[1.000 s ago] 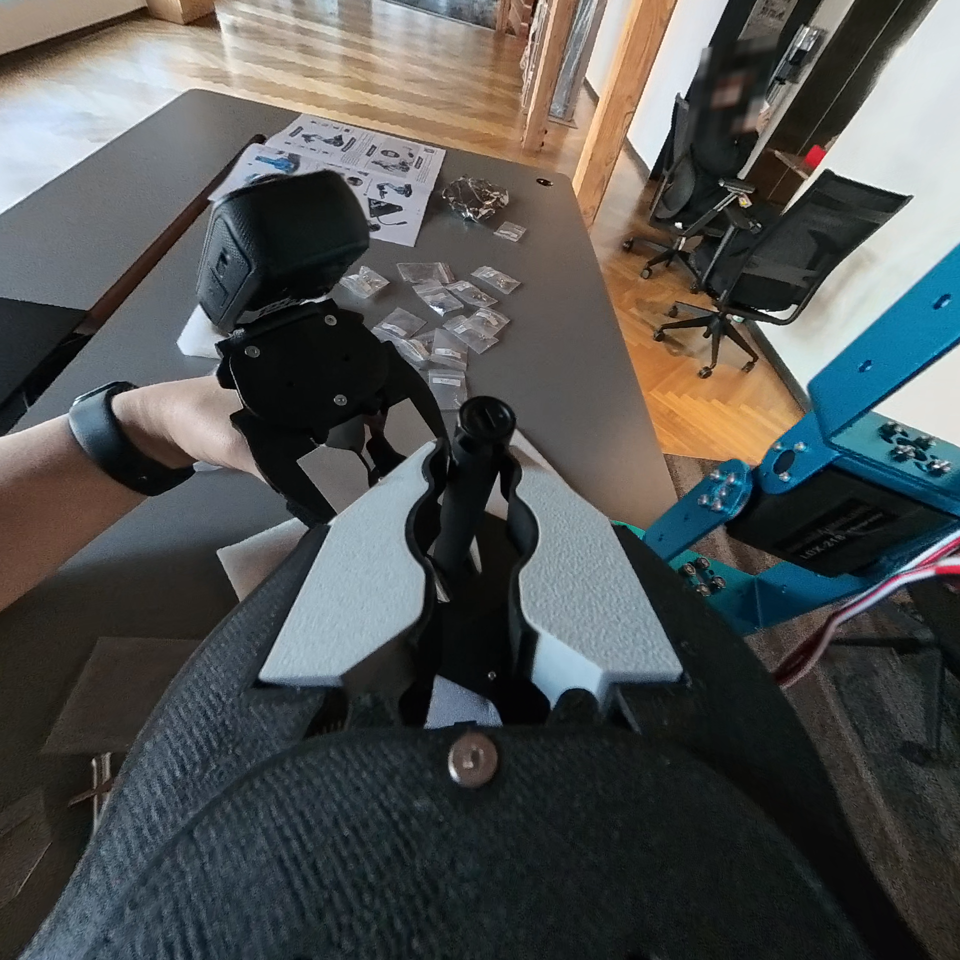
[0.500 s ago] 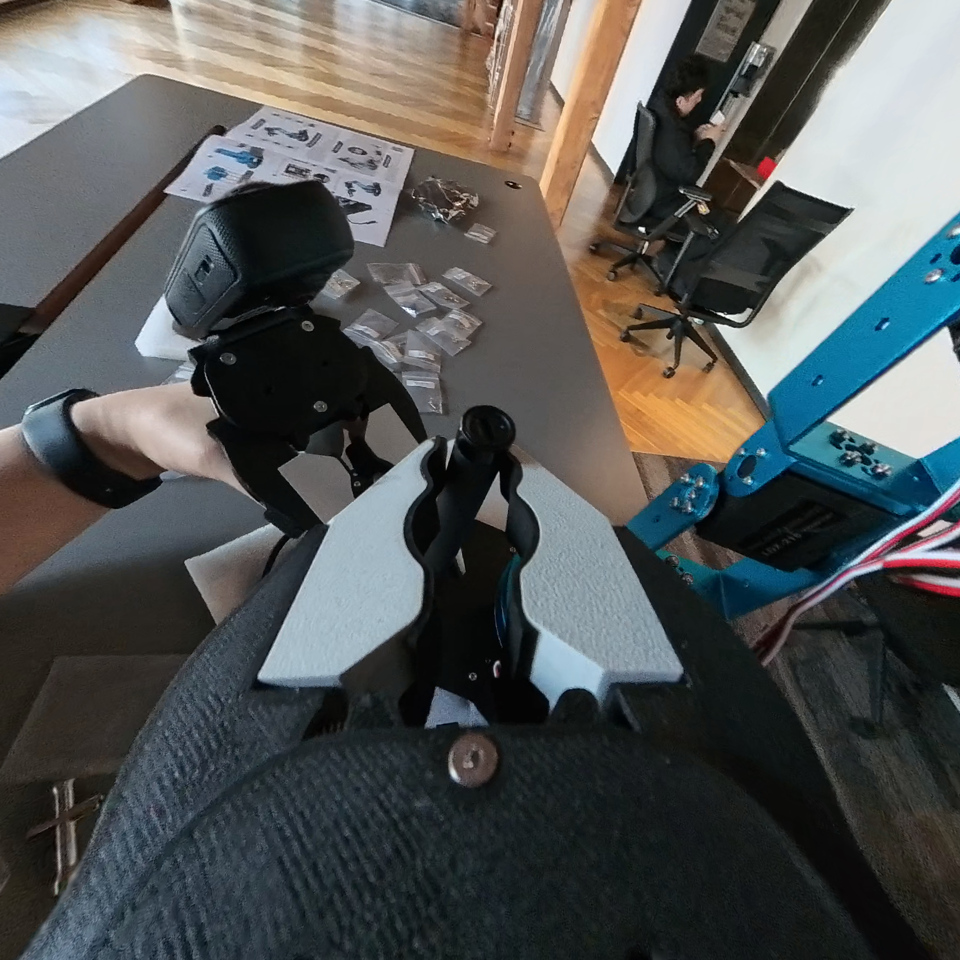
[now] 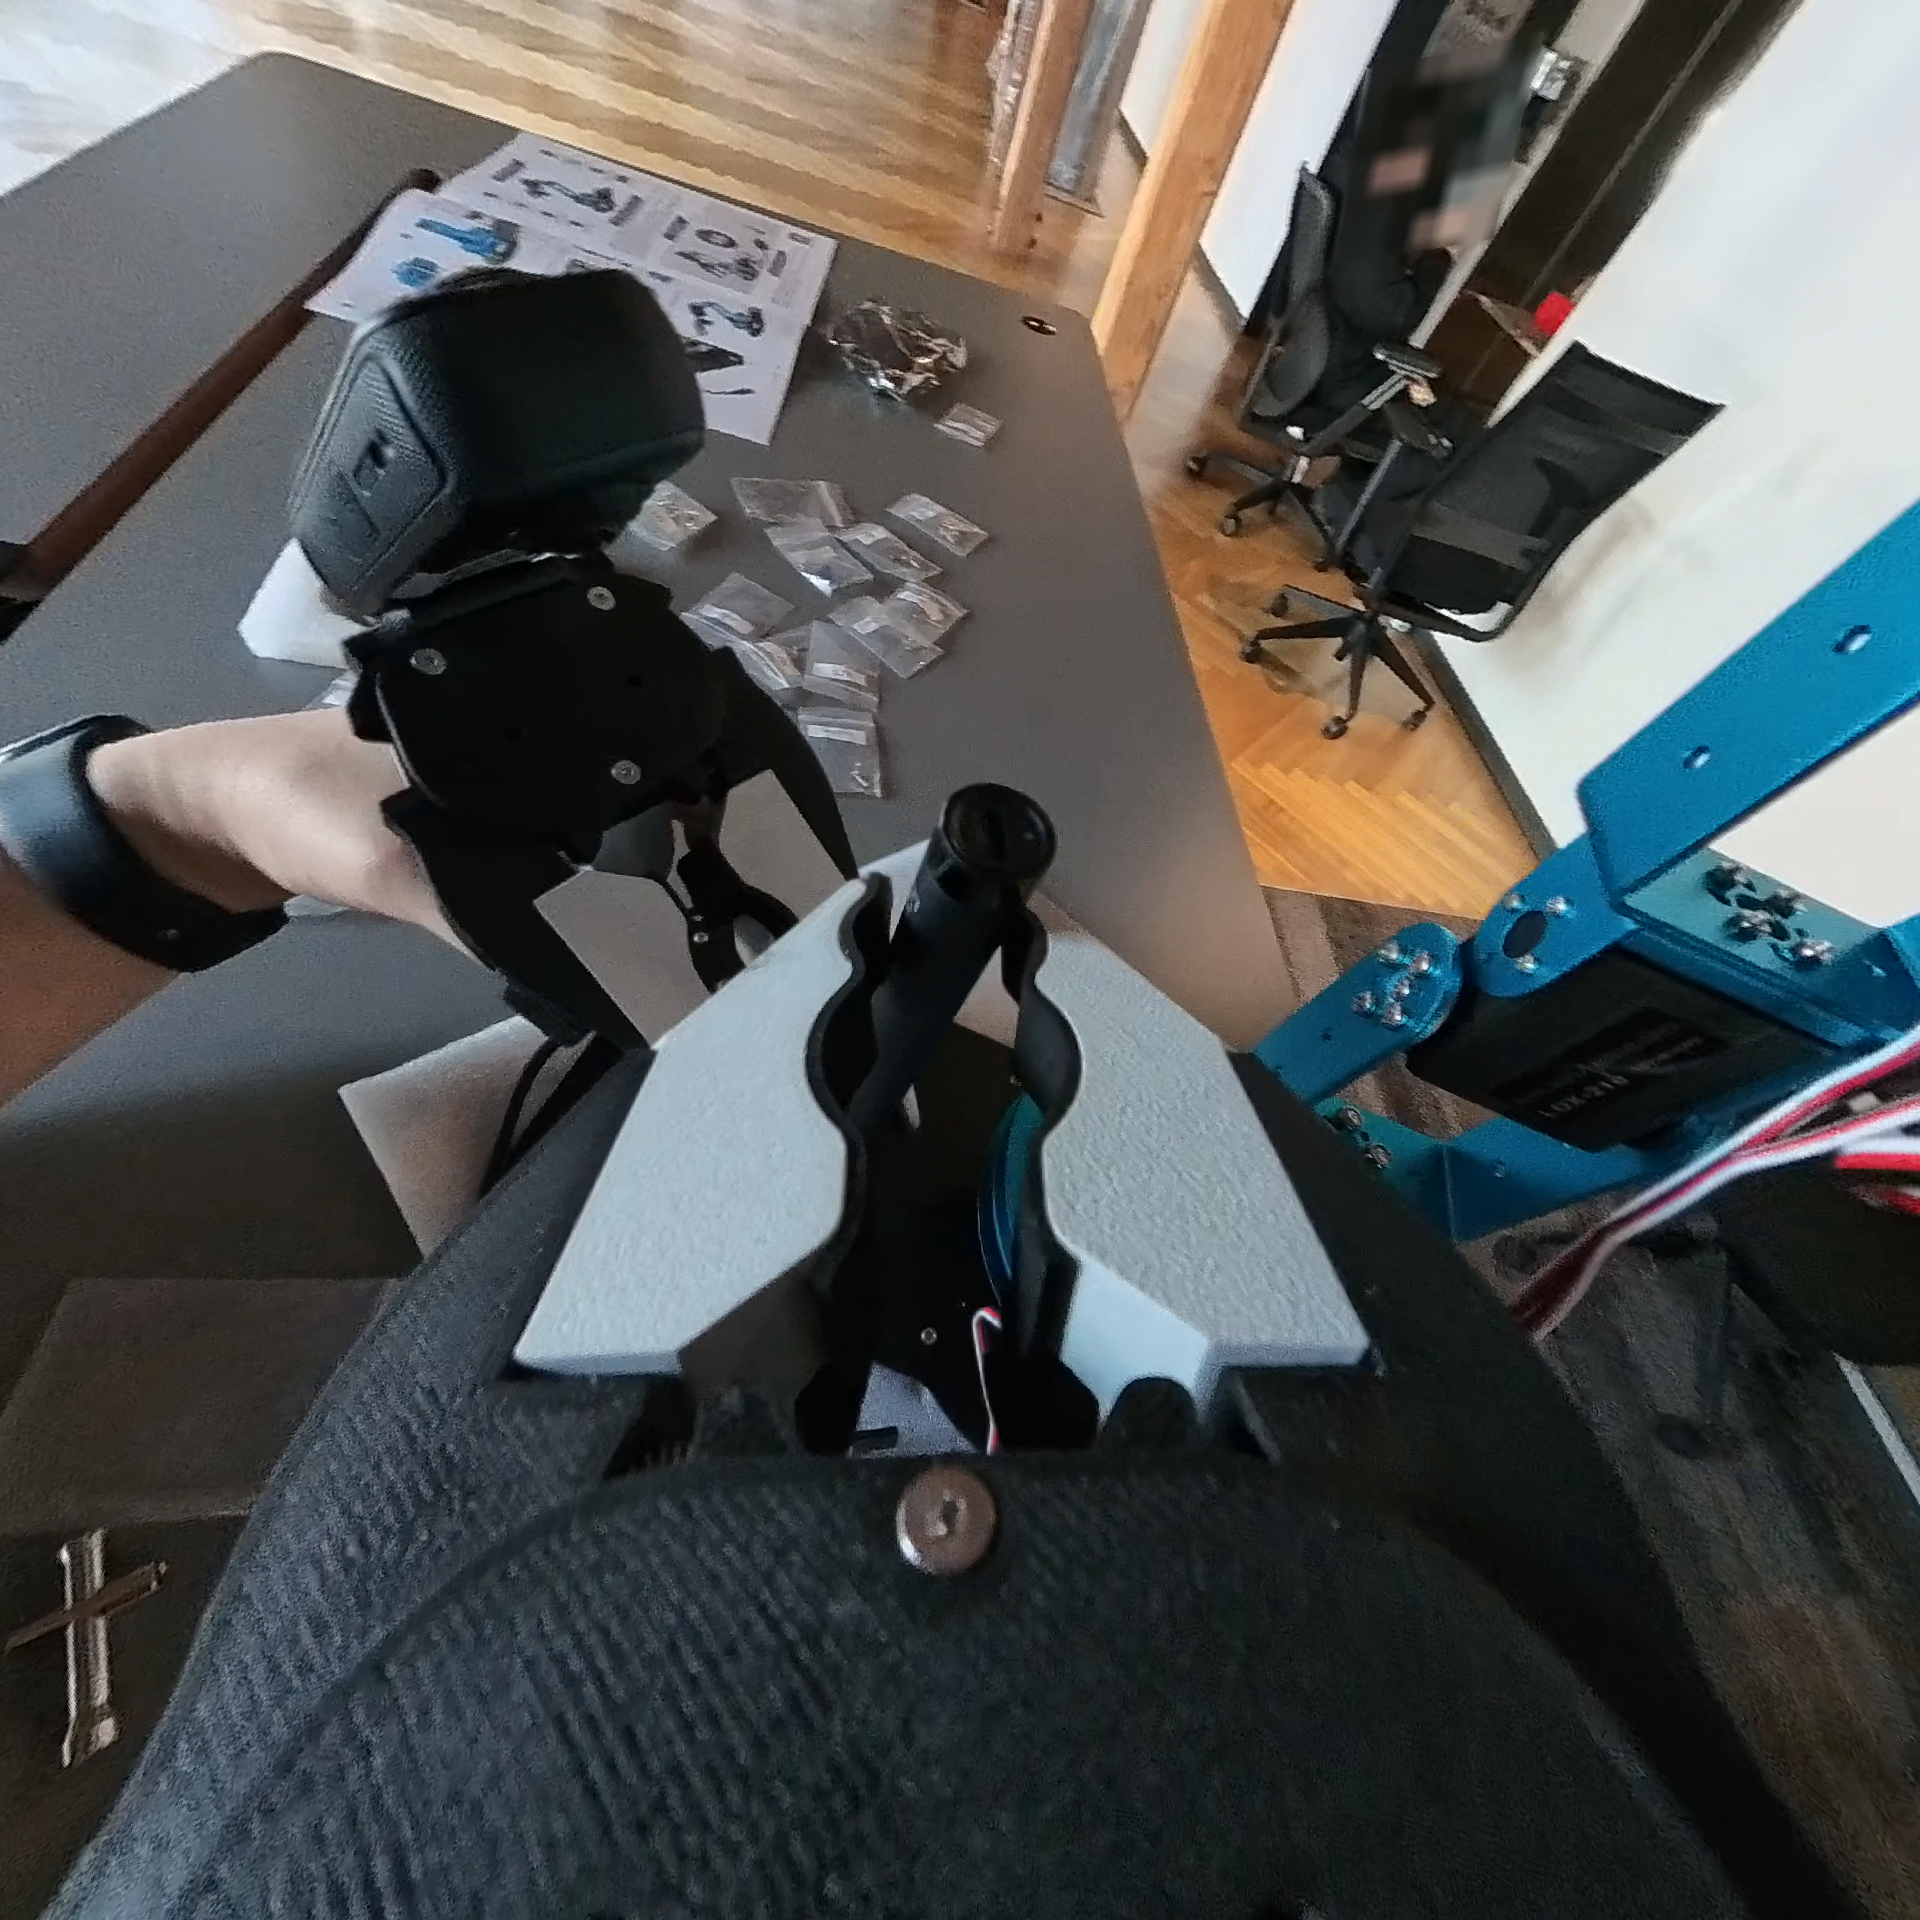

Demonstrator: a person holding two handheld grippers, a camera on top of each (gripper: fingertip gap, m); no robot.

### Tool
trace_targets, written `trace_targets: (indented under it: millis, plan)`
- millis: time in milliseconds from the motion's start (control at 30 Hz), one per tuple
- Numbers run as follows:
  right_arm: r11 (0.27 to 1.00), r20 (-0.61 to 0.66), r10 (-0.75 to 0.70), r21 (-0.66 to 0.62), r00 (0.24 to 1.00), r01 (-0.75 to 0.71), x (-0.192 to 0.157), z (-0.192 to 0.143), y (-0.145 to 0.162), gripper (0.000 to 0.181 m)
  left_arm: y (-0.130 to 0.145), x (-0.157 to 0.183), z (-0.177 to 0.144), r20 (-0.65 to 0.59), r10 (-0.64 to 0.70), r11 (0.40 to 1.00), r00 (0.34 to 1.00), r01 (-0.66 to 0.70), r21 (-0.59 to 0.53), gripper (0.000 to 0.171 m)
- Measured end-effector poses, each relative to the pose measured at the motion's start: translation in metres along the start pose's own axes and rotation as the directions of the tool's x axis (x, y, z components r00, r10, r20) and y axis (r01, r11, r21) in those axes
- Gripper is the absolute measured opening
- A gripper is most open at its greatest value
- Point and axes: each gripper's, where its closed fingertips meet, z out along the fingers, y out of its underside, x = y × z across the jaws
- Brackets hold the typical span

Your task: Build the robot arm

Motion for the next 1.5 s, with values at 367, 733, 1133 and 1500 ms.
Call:
trace_targets:
  millis: [367,733,1133,1500]
  plan:
    - [1.000,0.077,-0.026,0.010,0.997,0.025,-0.005,-0.001,-0.002,0.021,0.001,0.001,-0.001,-0.006,0.012,1.000,1.000,-0.012,-0.005,0.015]
    - [1.000,0.068,-0.019,-0.014,0.997,0.020,-0.006,0.001,-0.002,0.021,-0.018,0.000,-0.027,-0.014,-0.032,0.995,0.999,0.033,0.091,0.024]
    - [1.000,0.047,0.007,-0.012,0.999,-0.006,-0.001,0.000,0.000,0.021,-0.024,0.002,-0.017,0.006,-0.005,0.997,1.000,0.004,0.081,0.025]
    - [1.000,0.034,0.024,-0.010,0.999,-0.024,0.000,0.002,-0.001,0.021,-0.033,-0.003,-0.008,0.059,0.016,0.994,0.998,-0.022,0.105,0.016]
